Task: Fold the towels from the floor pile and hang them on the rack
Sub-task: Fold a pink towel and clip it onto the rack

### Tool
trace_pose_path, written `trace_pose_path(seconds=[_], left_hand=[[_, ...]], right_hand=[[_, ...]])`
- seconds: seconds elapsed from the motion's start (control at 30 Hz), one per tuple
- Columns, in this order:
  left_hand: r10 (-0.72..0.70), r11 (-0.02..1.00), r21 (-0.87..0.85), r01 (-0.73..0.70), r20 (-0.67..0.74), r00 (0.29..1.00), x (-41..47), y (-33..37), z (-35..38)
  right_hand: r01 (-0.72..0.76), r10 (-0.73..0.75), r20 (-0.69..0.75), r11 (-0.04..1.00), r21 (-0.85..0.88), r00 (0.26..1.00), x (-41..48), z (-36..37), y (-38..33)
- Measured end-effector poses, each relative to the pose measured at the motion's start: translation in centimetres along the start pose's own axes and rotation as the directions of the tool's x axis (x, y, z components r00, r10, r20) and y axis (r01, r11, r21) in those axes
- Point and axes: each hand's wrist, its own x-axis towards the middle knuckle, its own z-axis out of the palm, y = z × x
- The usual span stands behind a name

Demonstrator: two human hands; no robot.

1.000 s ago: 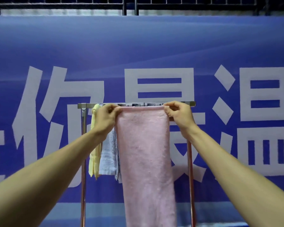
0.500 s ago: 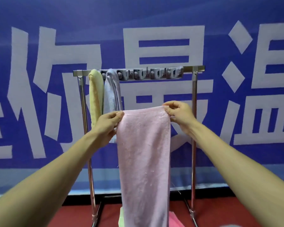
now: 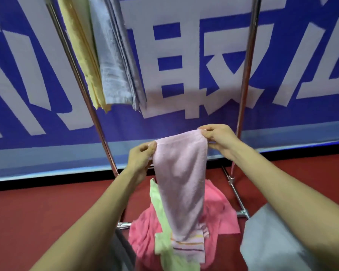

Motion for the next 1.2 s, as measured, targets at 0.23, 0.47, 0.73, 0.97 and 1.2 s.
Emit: trace_pose_path(seconds=[0.23, 0.47, 0.73, 0.97, 1.2], left_hand=[[-0.206, 0.922, -0.303, 0.240, 0.140, 0.968, 0.8, -1.8, 2.0], [-0.316, 0.819, -0.464, 0.337, 0.125, 0.940, 0.6, -2.6, 2.1], [-0.207, 0.908, -0.368, 0.201, 0.022, 0.978, -1.8, -3.0, 3.3], [-0.051, 0.985, -0.170, 0.043, -0.045, 0.998, -2.5, -3.0, 4.3], [0.093, 0.995, -0.018, -0.096, -0.104, 0.990, -2.9, -3.0, 4.6]], right_hand=[[-0.014, 0.039, -0.128, 0.981, 0.191, 0.991, 0.8, -0.3, 2.0], [-0.138, 0.144, -0.005, 0.953, 0.268, 0.990, -0.8, 1.0, 2.7], [0.024, -0.022, -0.032, 0.997, 0.078, 0.999, -2.6, 4.0, 4.4], [0.045, -0.043, -0.016, 0.993, 0.112, 0.999, -2.6, 4.3, 4.6], [0.160, -0.158, -0.066, 0.987, 0.019, 0.985, -3.3, 4.3, 4.4]])
